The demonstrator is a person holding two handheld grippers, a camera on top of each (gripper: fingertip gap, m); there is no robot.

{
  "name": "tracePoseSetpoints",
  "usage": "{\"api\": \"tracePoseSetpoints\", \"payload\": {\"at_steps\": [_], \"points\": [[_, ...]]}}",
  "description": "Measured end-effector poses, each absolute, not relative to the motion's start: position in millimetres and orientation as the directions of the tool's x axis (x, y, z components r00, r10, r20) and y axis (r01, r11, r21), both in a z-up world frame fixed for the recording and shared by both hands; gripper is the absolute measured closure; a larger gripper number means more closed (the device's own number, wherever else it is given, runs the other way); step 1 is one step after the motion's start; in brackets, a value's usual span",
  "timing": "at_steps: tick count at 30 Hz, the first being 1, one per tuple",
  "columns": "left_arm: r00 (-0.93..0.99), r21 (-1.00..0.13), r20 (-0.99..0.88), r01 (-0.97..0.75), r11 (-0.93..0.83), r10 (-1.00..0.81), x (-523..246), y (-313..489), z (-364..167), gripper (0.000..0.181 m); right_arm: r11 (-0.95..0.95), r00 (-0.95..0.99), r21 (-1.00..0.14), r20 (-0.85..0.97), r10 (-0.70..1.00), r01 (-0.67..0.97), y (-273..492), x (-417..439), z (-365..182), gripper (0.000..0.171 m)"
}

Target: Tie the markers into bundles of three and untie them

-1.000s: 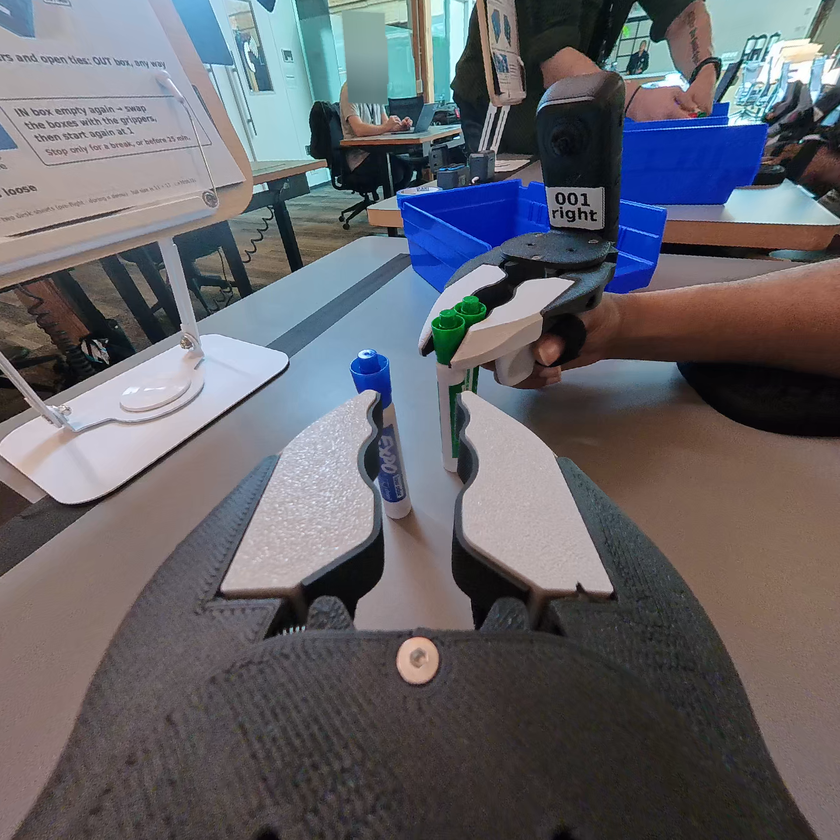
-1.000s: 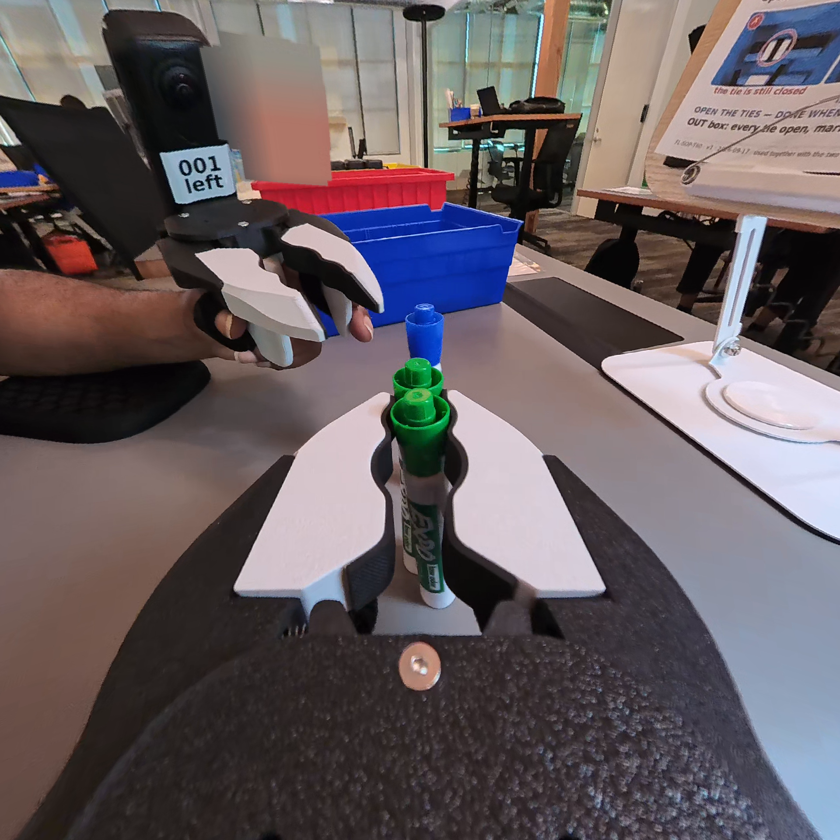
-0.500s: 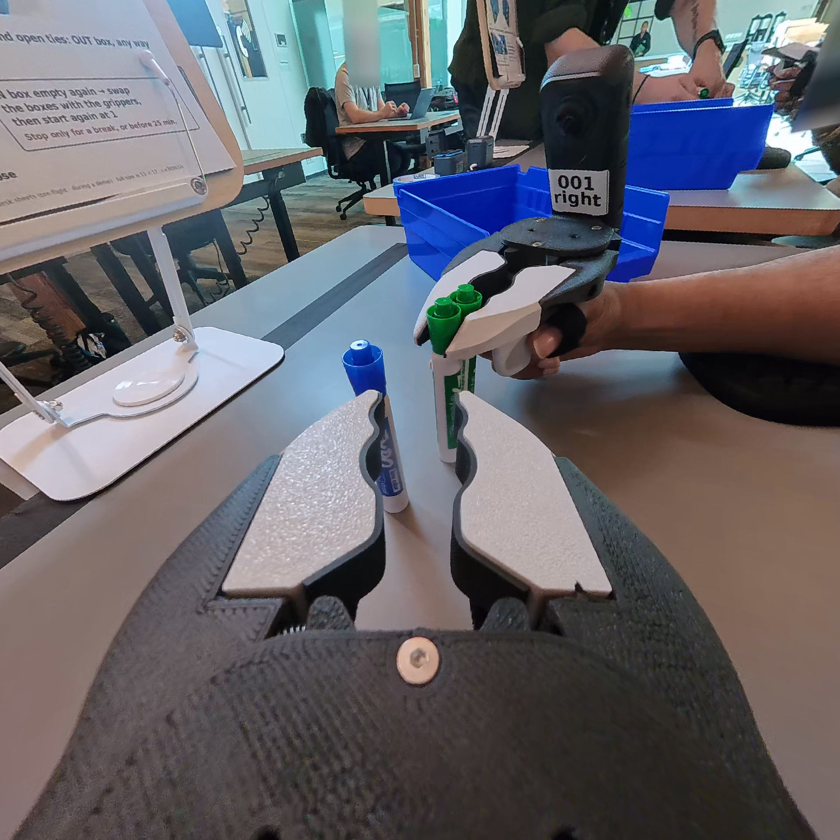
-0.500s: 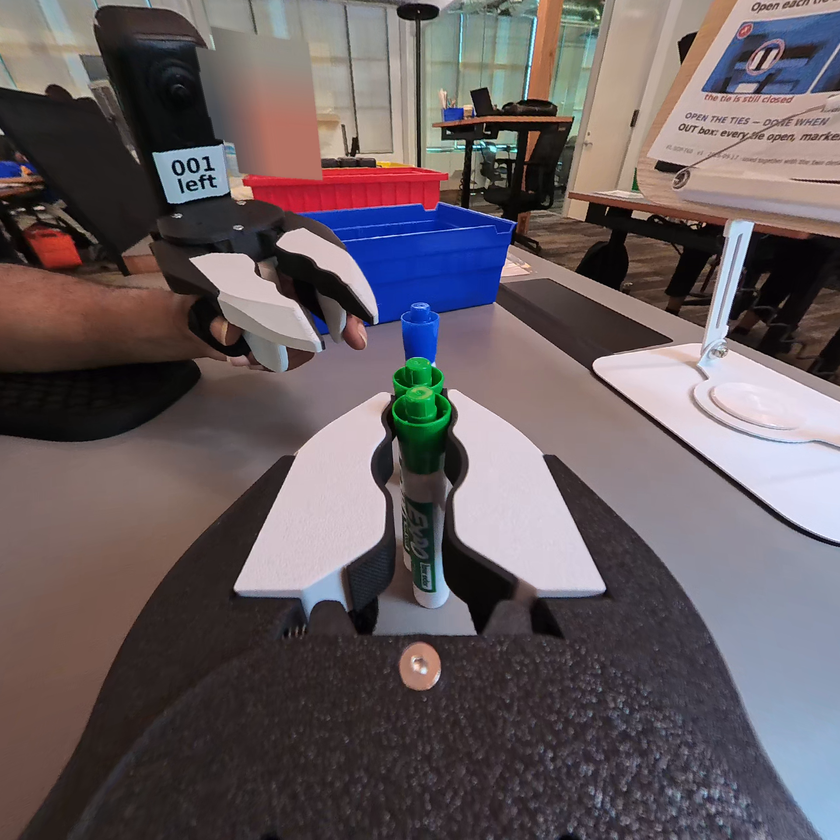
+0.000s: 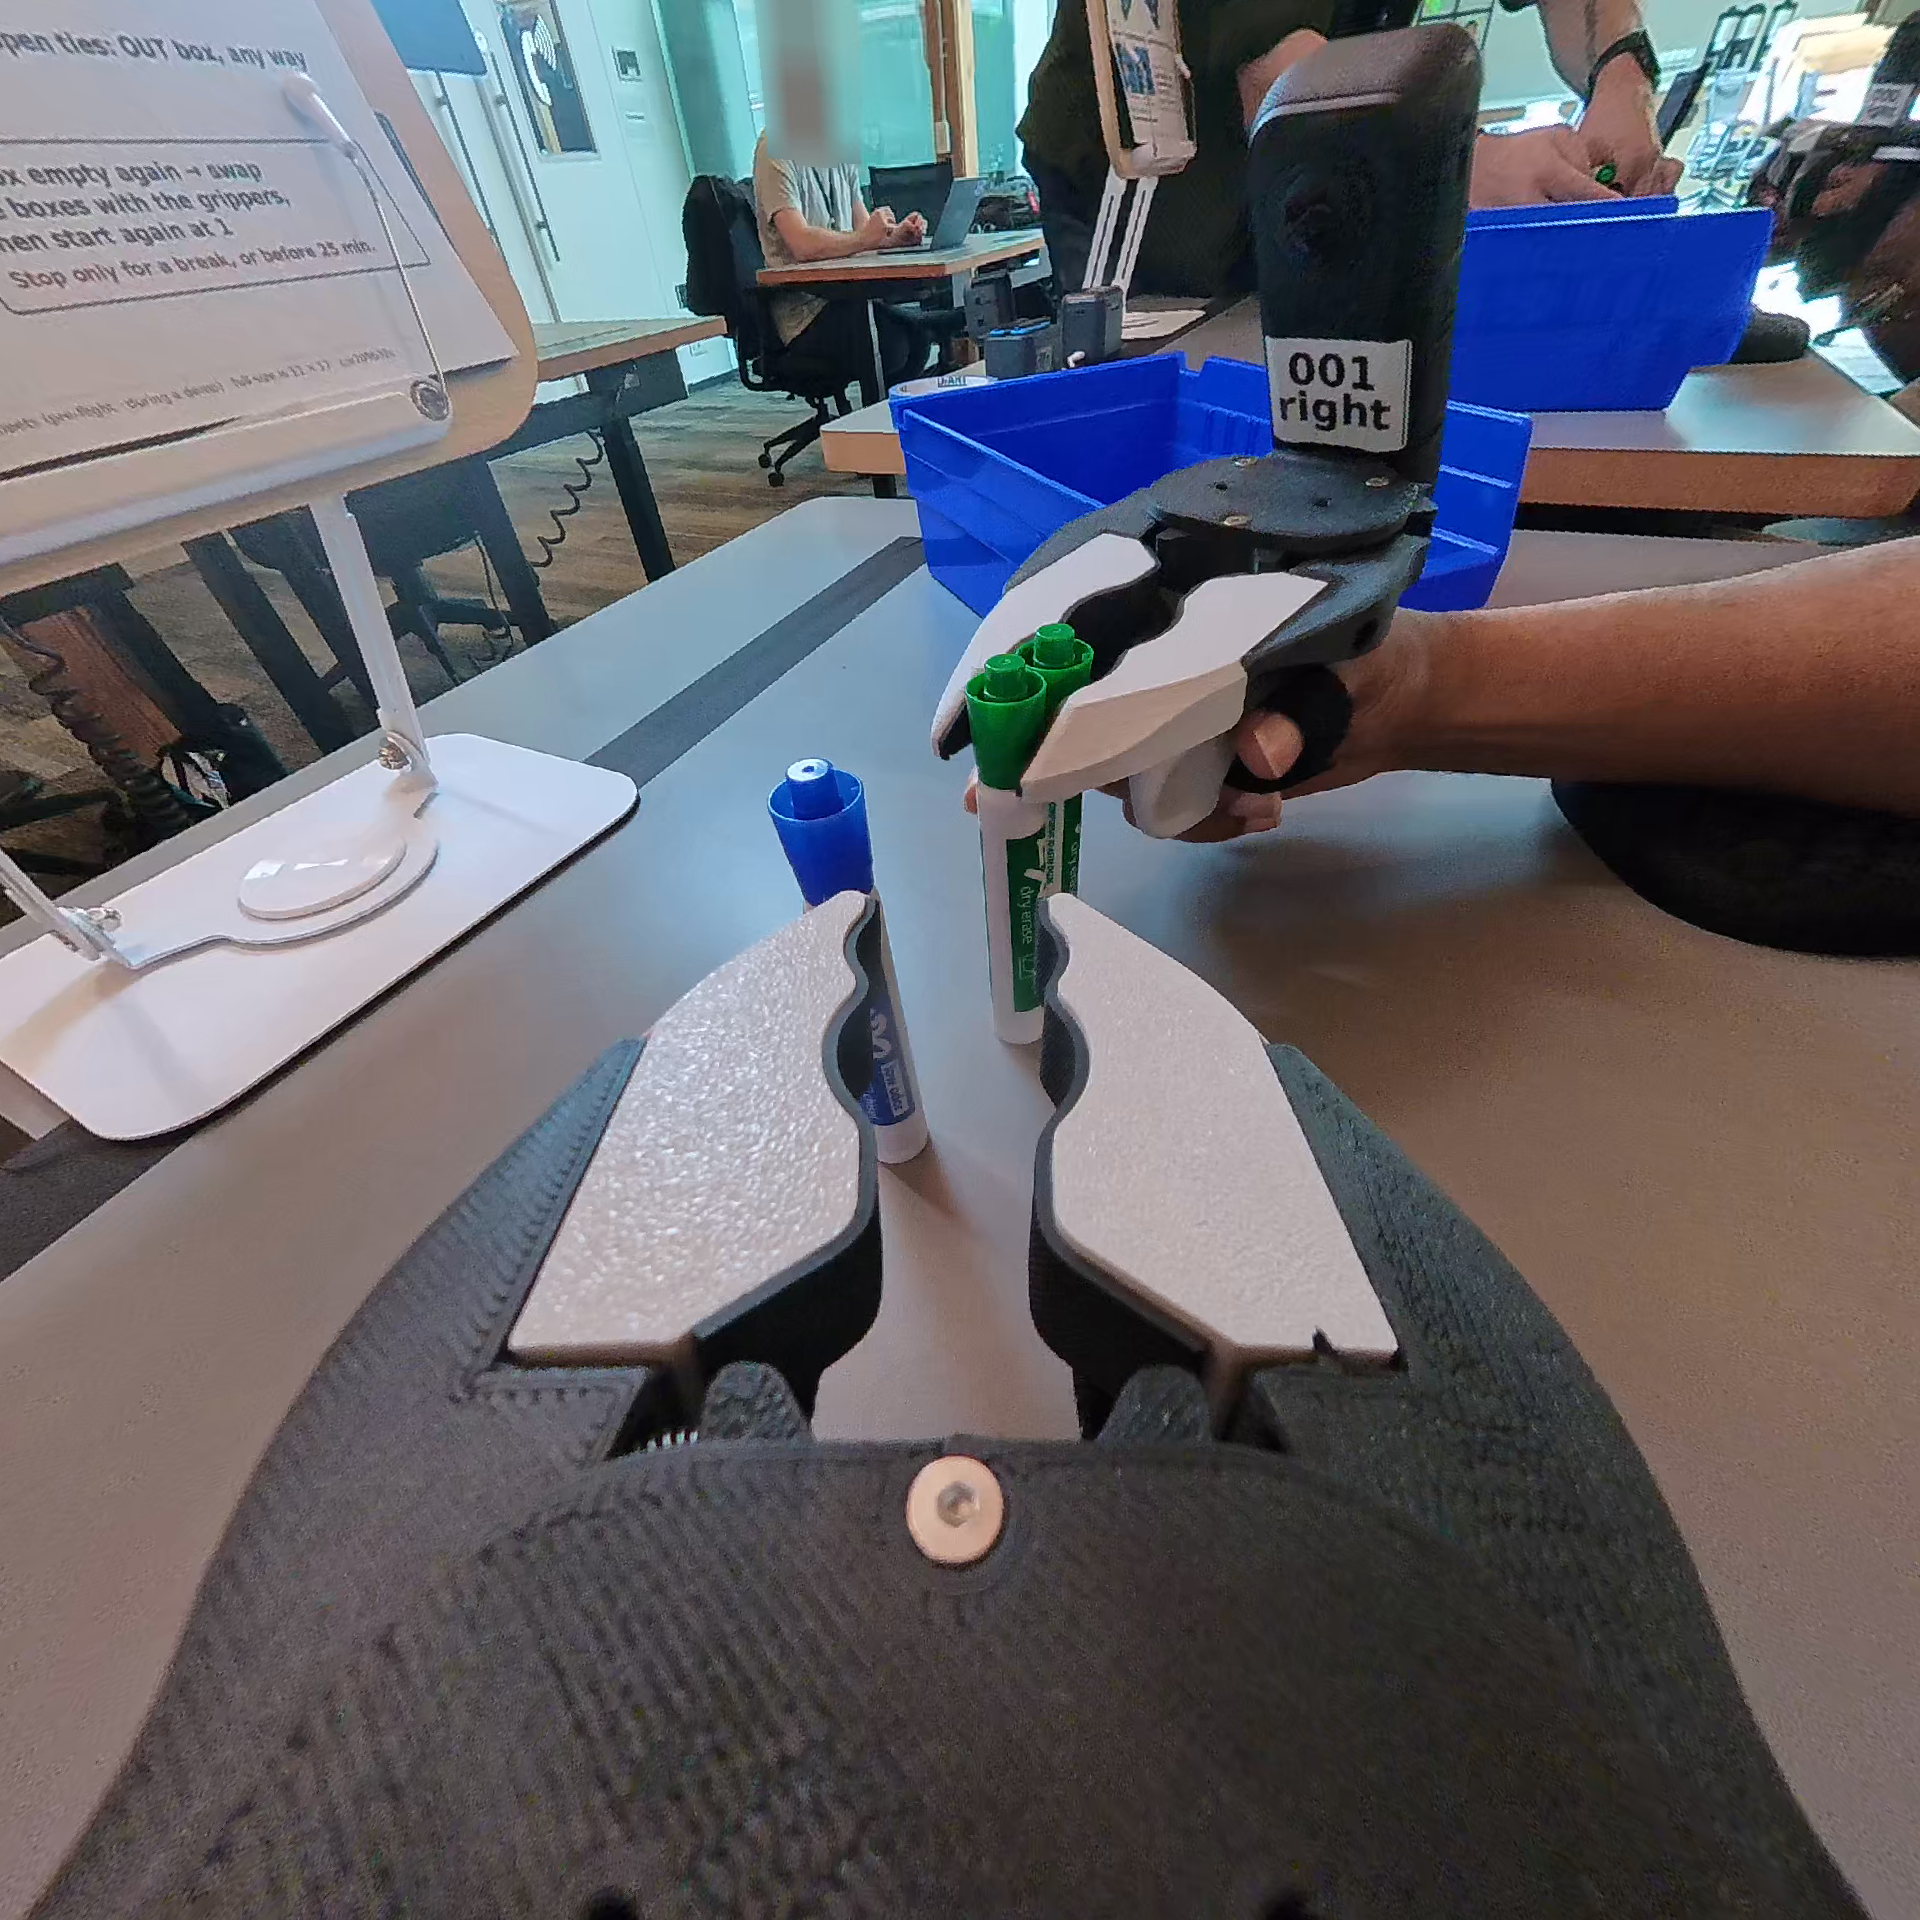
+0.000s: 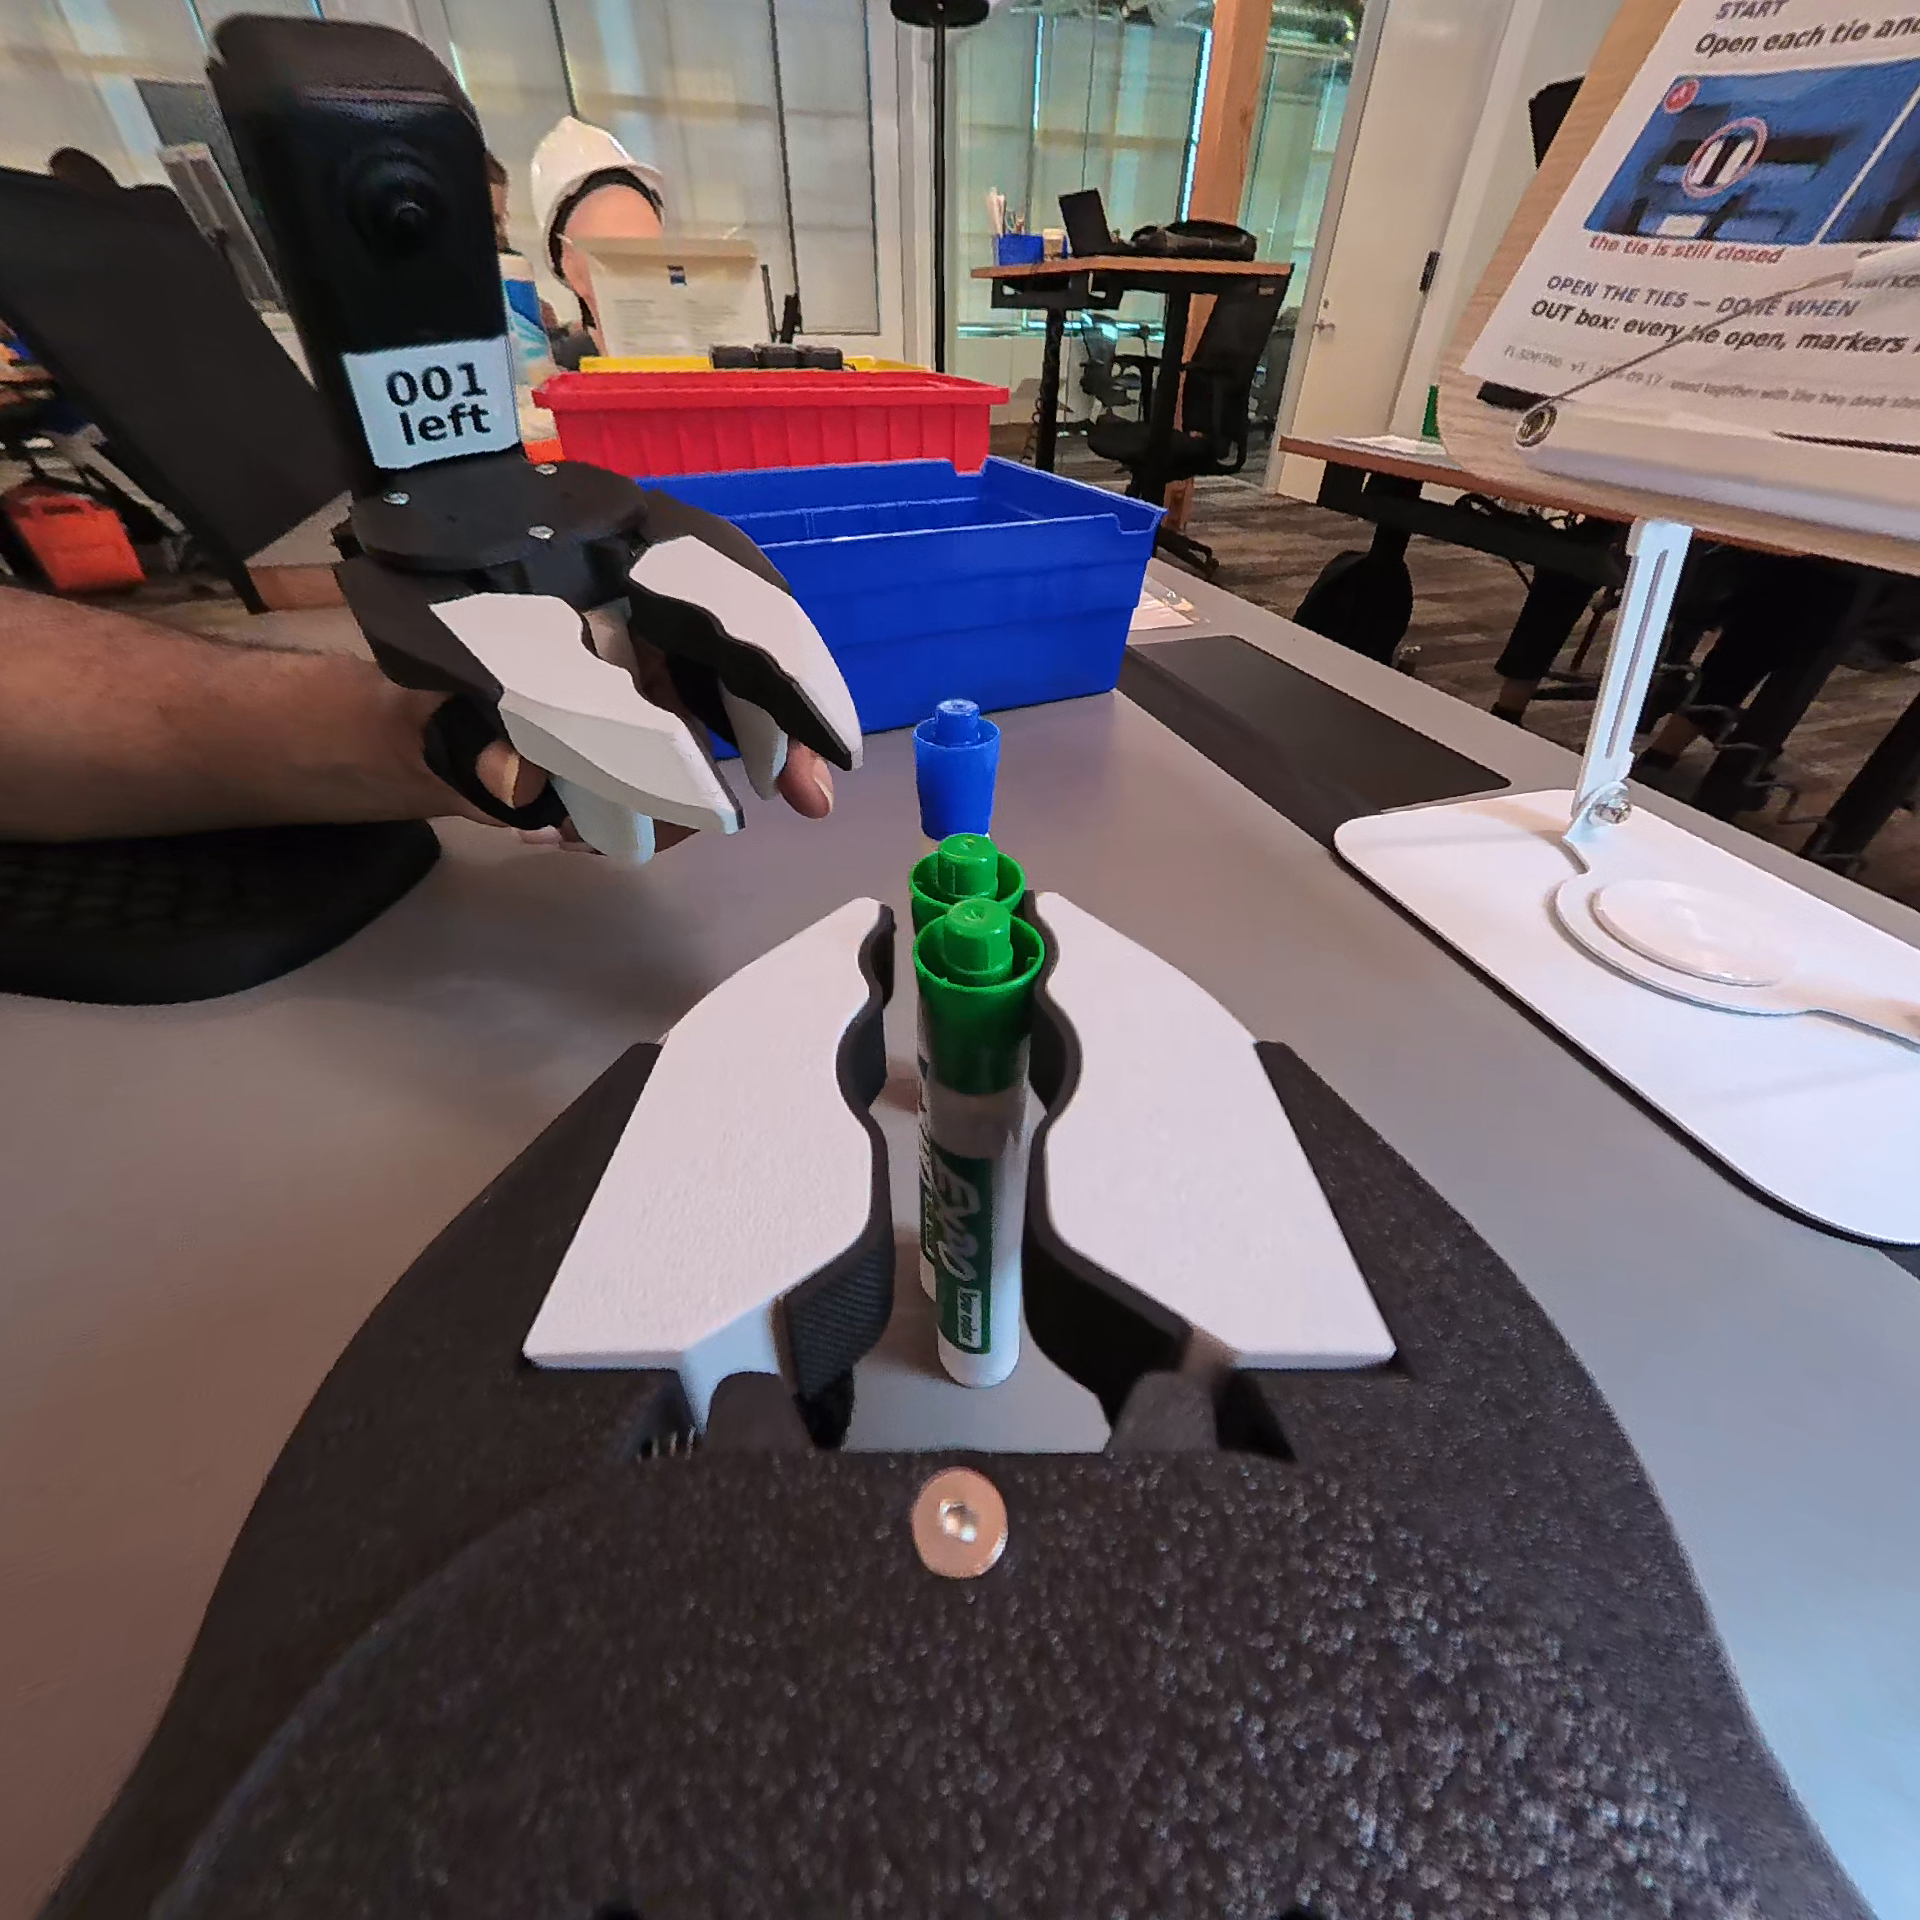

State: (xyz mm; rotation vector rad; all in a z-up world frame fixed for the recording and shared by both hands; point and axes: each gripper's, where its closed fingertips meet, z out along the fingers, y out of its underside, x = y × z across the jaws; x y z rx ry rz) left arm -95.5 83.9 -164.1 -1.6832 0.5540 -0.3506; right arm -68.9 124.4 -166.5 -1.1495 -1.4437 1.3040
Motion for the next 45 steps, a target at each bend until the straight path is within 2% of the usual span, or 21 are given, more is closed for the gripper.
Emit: {"api": "tracePoseSetpoints", "payload": {"at_steps": [16, 23, 45], "points": [[0.833, -0.978, -0.075, -0.170, -0.125, -0.548, -94.1, 83.4, -166.6, 0.153, 0.026, -0.174, -0.997, 0.012, 0.985, 0.077, 135.6, -61.2, -164.4, 0.138], [0.832, -0.978, -0.072, -0.168, -0.126, -0.550, -94.5, 83.1, -166.7, 0.153, 0.014, -0.152, -0.999, 0.006, 0.988, 0.049, 135.4, -58.6, -163.1, 0.146], [0.830, -0.977, -0.075, -0.171, -0.125, -0.552, -94.2, 82.8, -166.3, 0.154, 0.017, -0.140, -0.999, 0.010, 0.990, 0.045, 132.0, -65.9, -168.2, 0.153]]}}
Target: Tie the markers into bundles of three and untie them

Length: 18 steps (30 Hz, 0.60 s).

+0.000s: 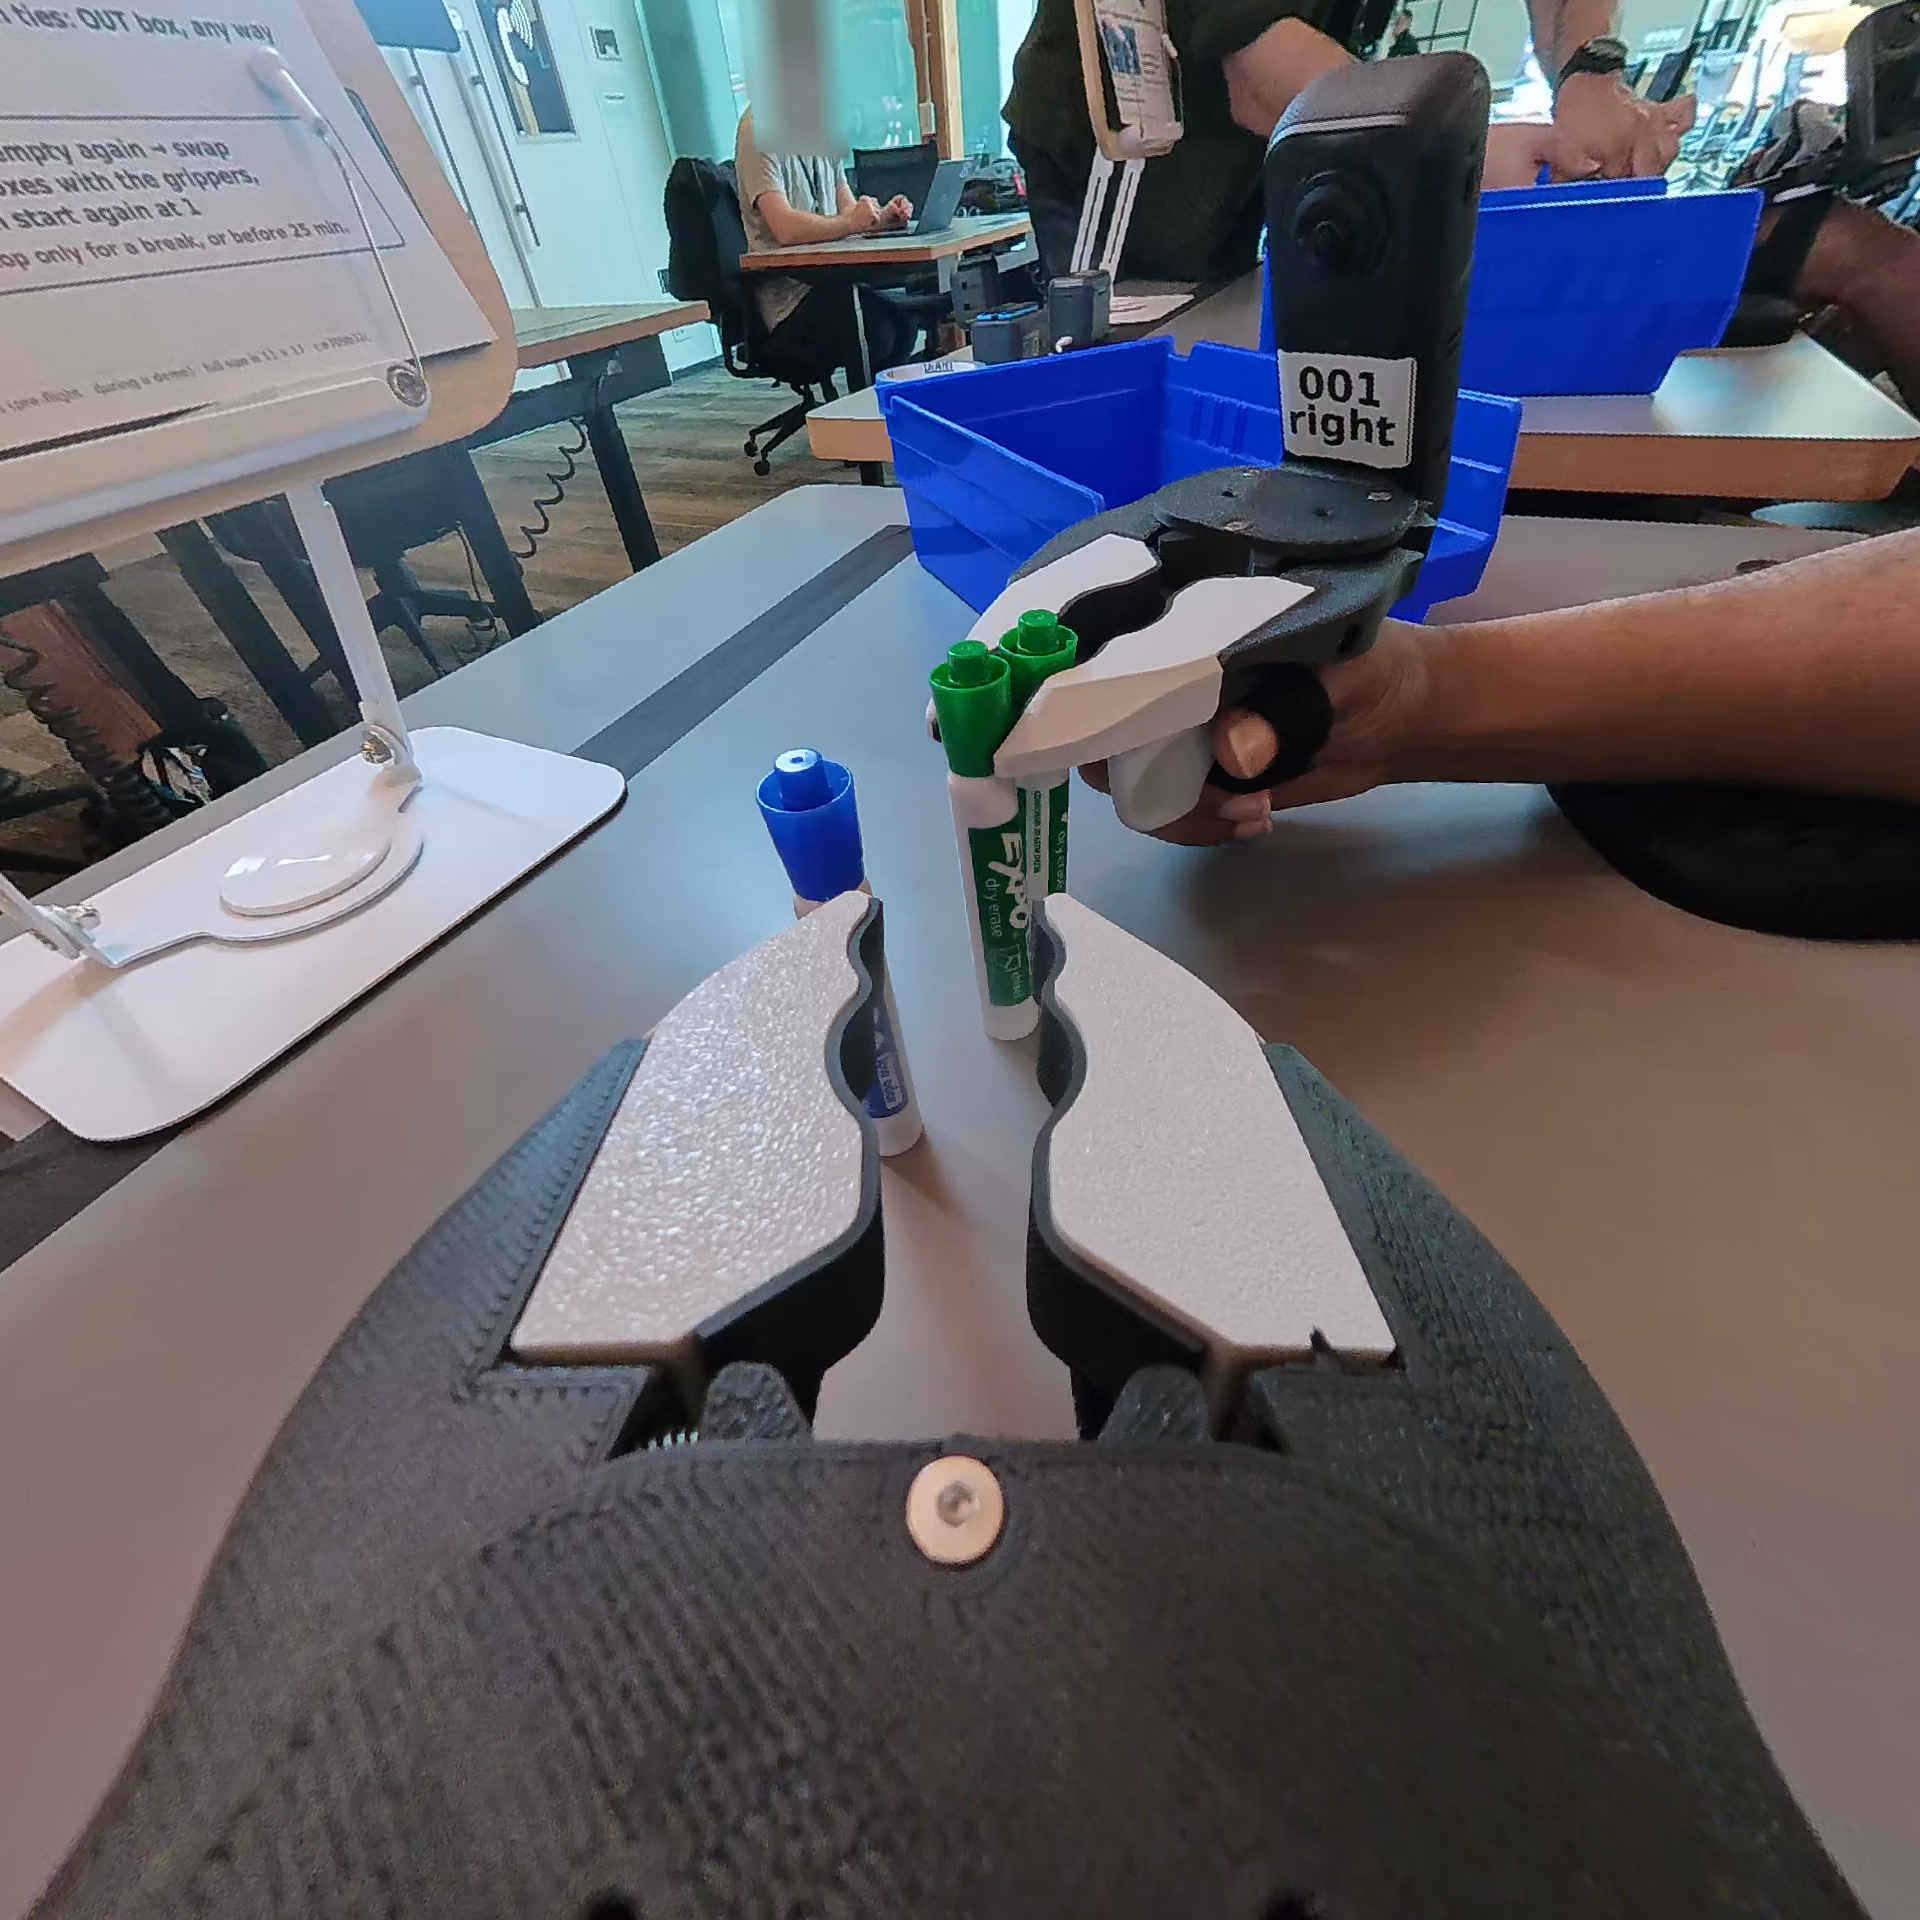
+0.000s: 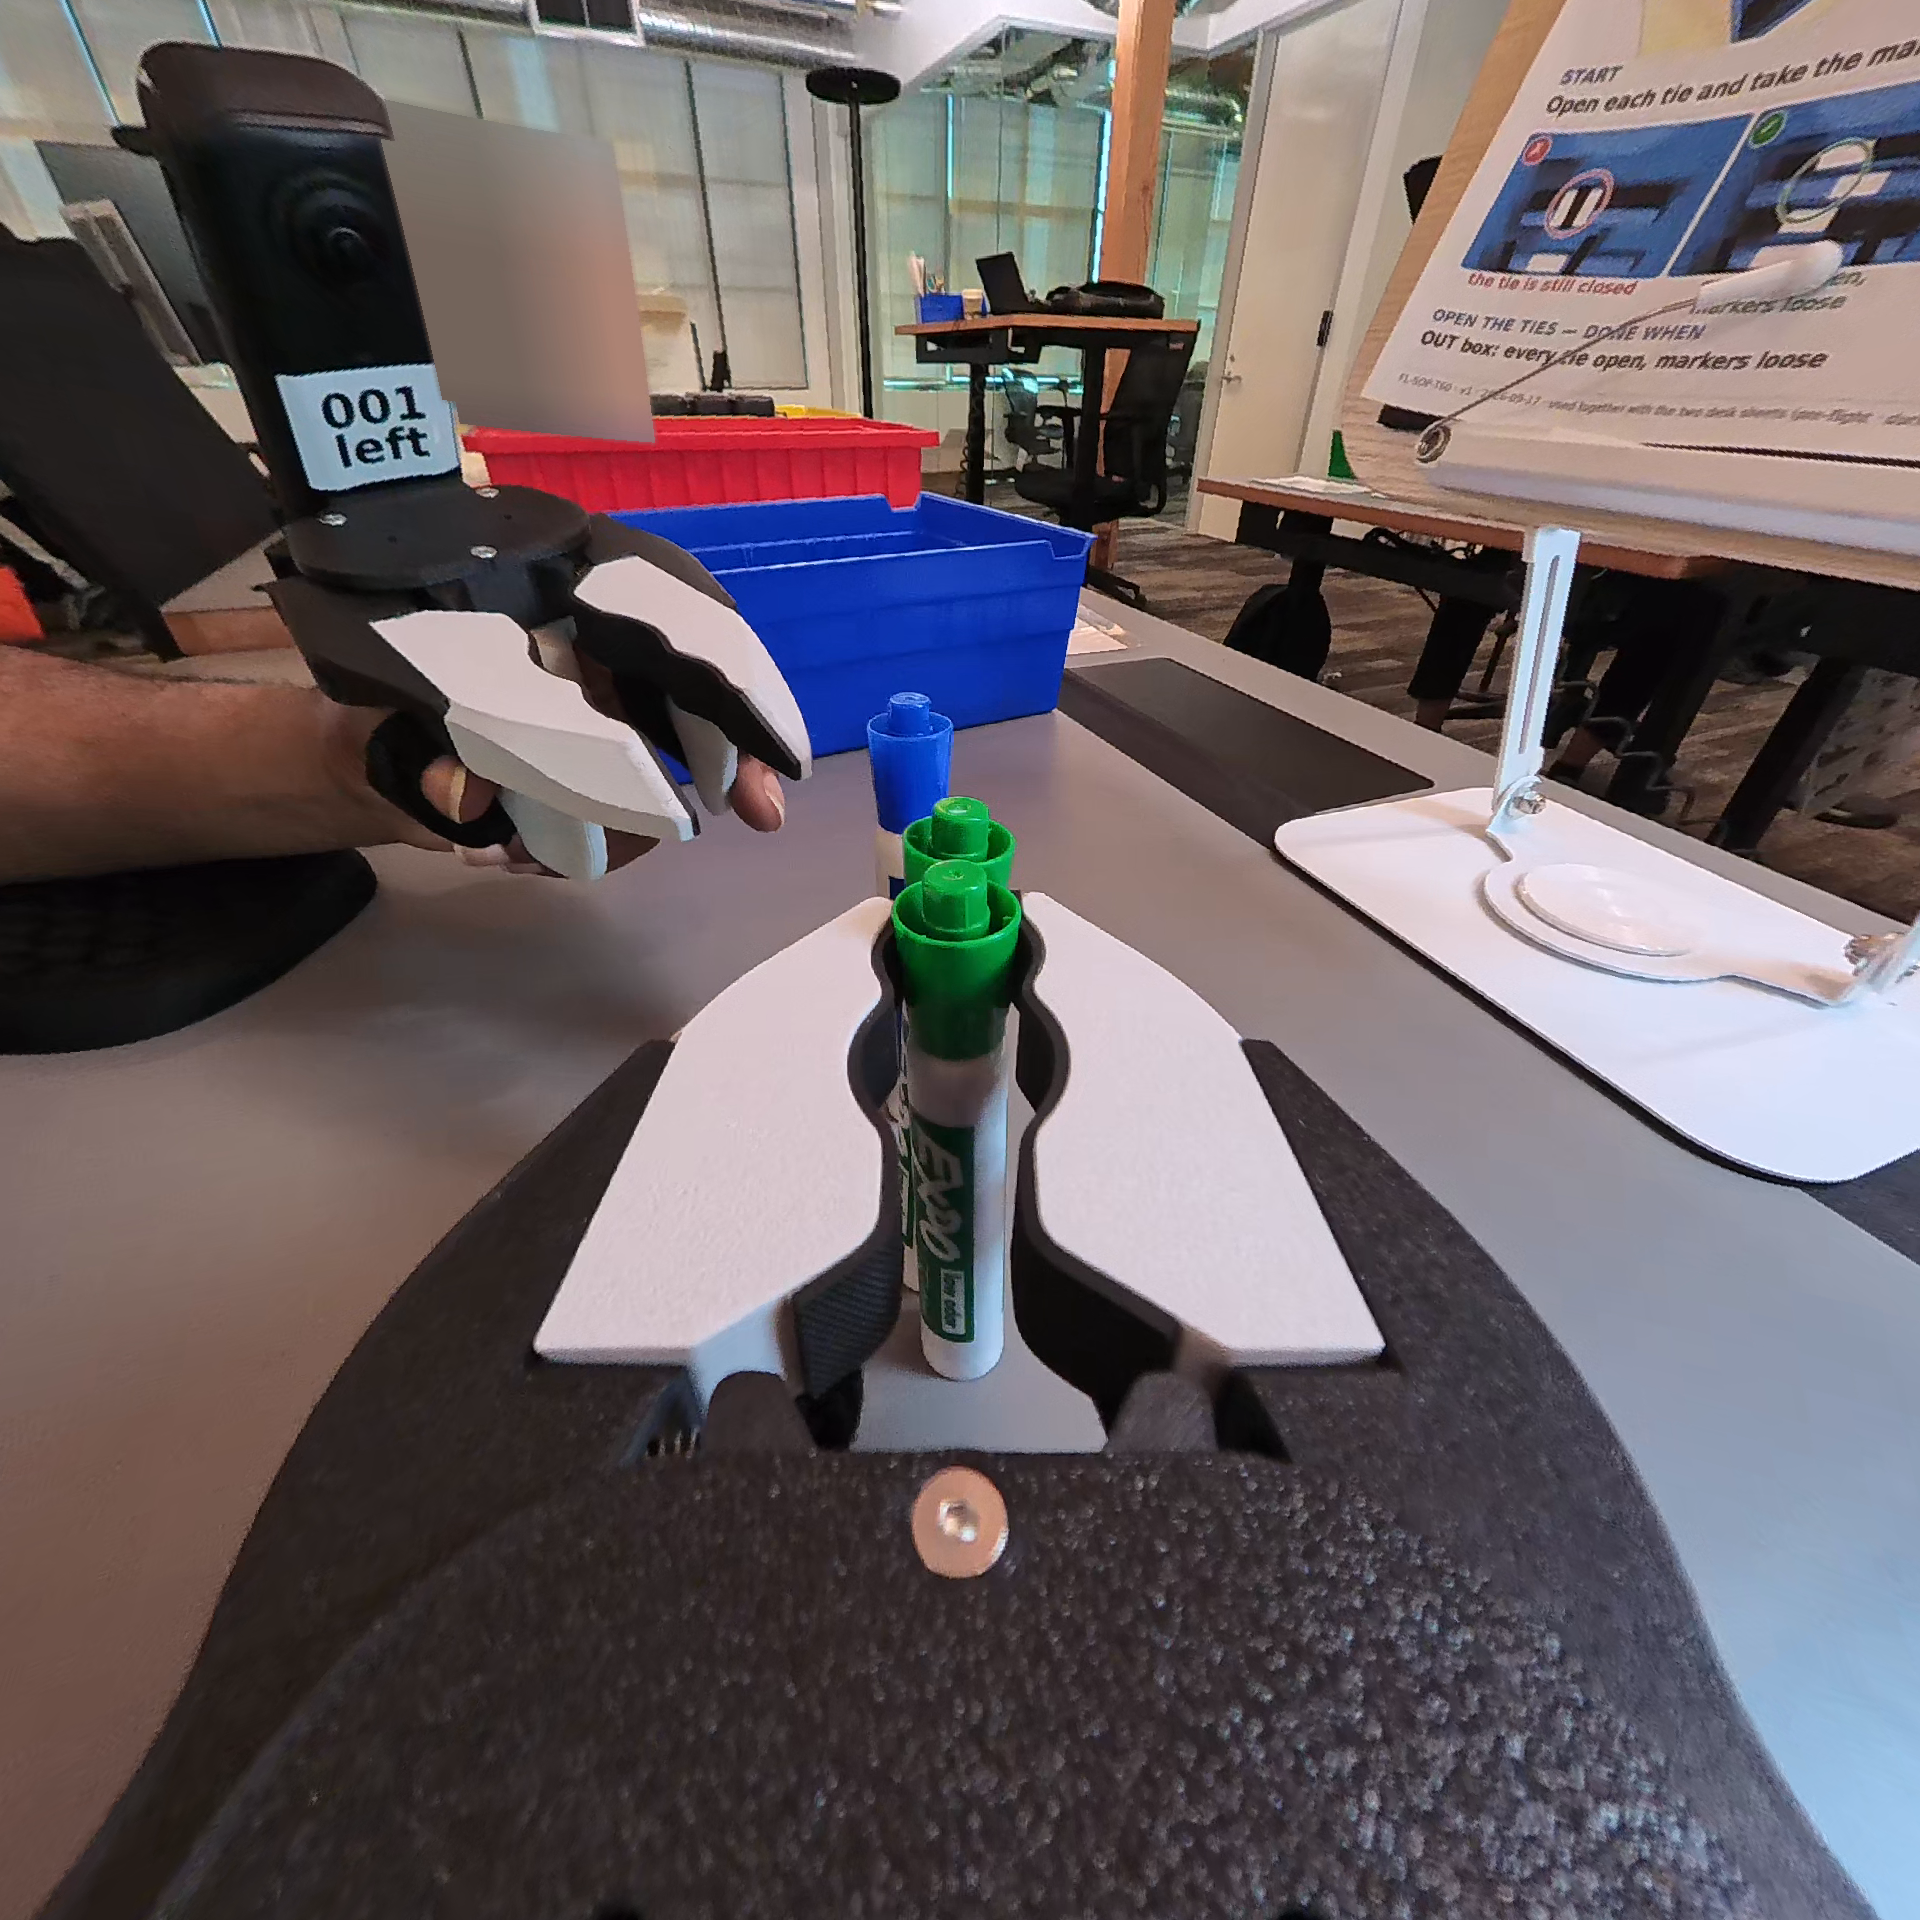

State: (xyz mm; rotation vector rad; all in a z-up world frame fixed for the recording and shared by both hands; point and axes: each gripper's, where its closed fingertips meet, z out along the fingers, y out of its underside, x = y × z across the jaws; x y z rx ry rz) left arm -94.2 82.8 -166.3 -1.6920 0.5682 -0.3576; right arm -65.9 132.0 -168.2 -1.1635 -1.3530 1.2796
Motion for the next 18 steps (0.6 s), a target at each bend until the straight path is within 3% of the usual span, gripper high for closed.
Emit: {"api": "tracePoseSetpoints", "payload": {"at_steps": [18], "points": [[0.829, -0.976, -0.080, -0.178, -0.126, -0.553, -93.9, 82.9, -167.4, 0.154, 0.005, -0.202, -0.999, -0.002, 0.979, 0.038, 117.4, -65.2, -160.7, 0.153]]}}
